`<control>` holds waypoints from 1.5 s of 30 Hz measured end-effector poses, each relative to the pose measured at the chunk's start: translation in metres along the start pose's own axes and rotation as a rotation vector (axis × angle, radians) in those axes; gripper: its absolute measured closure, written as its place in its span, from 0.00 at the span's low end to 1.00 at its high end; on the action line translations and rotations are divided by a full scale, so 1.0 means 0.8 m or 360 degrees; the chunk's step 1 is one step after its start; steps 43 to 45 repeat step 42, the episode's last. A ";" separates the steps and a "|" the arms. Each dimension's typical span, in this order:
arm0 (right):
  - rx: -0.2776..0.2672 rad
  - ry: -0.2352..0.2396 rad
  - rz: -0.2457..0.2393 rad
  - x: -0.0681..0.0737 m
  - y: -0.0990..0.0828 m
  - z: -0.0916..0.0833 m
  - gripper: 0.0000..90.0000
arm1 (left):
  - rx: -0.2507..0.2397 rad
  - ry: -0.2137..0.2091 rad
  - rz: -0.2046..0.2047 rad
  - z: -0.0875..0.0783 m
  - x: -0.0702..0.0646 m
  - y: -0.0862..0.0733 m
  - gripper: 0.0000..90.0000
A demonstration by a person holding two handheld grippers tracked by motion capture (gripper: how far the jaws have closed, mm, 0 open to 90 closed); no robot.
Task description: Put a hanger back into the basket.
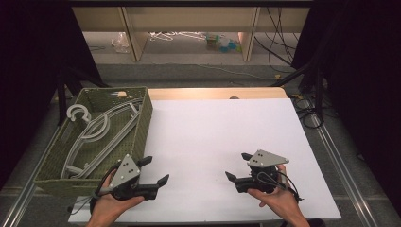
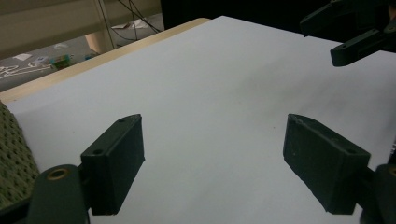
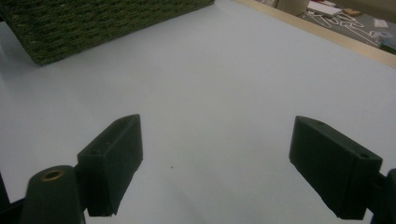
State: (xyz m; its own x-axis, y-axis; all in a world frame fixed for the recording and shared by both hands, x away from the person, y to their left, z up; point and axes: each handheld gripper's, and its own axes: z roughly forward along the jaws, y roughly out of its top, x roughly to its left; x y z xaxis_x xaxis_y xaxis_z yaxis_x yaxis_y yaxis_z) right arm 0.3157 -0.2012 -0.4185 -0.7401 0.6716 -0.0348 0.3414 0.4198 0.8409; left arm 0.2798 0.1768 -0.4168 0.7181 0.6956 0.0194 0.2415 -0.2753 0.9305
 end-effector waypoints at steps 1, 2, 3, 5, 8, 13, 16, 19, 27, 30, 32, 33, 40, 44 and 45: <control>-0.0005 0.0002 -0.0001 0.002 -0.002 -0.001 0.20 | -0.0004 -0.0006 0.0000 -0.001 -0.001 -0.004 0.23; -0.0009 0.0010 -0.0002 0.003 -0.004 -0.002 0.20 | -0.0005 -0.0001 0.0017 -0.003 -0.002 -0.008 0.23; -0.0005 0.0023 0.0019 0.006 -0.007 -0.003 0.20 | -0.0007 -0.0008 0.0015 -0.004 -0.002 -0.011 0.23; -0.0016 0.0032 0.0022 0.008 -0.013 -0.003 0.20 | -0.0013 -0.0002 -0.0010 -0.006 -0.002 -0.016 0.23; 0.0005 0.0038 0.0044 0.012 -0.021 -0.006 0.20 | -0.0022 -0.0003 -0.0007 -0.009 -0.004 -0.019 0.23; 0.0011 0.0053 0.0050 0.015 -0.030 -0.012 0.19 | -0.0024 -0.0006 0.0001 -0.012 -0.005 -0.020 0.23; -0.0005 0.0022 0.0053 0.014 -0.033 -0.017 0.19 | -0.0024 -0.0007 0.0018 -0.013 -0.003 -0.021 0.23; 0.0003 0.0015 0.0070 0.013 -0.035 -0.017 0.19 | -0.0028 -0.0013 0.0002 -0.012 -0.005 -0.022 0.23; 0.0005 0.0025 0.0059 0.014 -0.033 -0.016 0.19 | -0.0027 -0.0003 -0.0013 -0.013 -0.006 -0.022 0.23; 0.0000 0.0022 0.0045 0.012 -0.033 -0.016 0.19 | -0.0031 -0.0003 -0.0011 -0.013 -0.006 -0.022 0.22; 0.0001 0.0017 0.0042 0.012 -0.033 -0.016 0.19 | -0.0030 -0.0006 0.0000 -0.012 -0.005 -0.021 0.22; -0.0003 0.0033 0.0048 0.012 -0.033 -0.015 0.19 | -0.0030 -0.0006 -0.0007 -0.012 -0.006 -0.022 0.22; 0.0003 0.0029 0.0051 0.012 -0.033 -0.015 0.19 | -0.0030 -0.0007 -0.0017 -0.012 -0.006 -0.022 0.22; 0.0004 0.0023 0.0044 0.012 -0.033 -0.015 0.19 | -0.0033 -0.0009 -0.0019 -0.012 -0.007 -0.021 0.22; 0.0004 0.0023 0.0044 0.012 -0.033 -0.015 0.19 | -0.0033 -0.0009 -0.0019 -0.012 -0.007 -0.021 0.22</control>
